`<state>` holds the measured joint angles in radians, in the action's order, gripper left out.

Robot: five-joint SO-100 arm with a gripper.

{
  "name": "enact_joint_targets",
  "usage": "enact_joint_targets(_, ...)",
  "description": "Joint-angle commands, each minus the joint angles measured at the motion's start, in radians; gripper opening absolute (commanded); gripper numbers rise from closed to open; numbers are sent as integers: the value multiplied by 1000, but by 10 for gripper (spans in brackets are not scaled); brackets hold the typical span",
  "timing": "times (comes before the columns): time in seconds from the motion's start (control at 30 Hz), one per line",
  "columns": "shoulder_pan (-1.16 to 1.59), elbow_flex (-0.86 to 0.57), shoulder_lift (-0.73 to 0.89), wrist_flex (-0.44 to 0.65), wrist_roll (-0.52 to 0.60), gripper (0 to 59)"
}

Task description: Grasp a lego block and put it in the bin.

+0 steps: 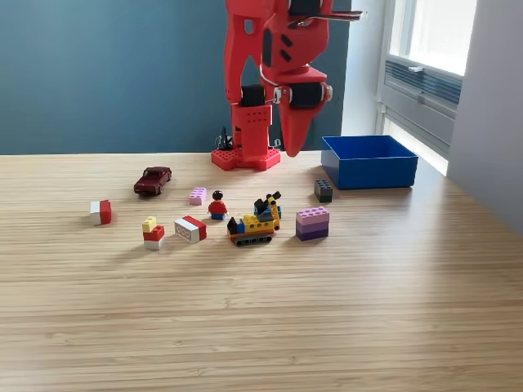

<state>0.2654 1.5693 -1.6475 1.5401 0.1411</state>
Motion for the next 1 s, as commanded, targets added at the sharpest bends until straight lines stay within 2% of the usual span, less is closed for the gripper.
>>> enact_joint_targets(0.03,-32,-23,-83,-29,-8,1)
enact_joint_targets(1.0,-29,121,-83,-236,-9,1)
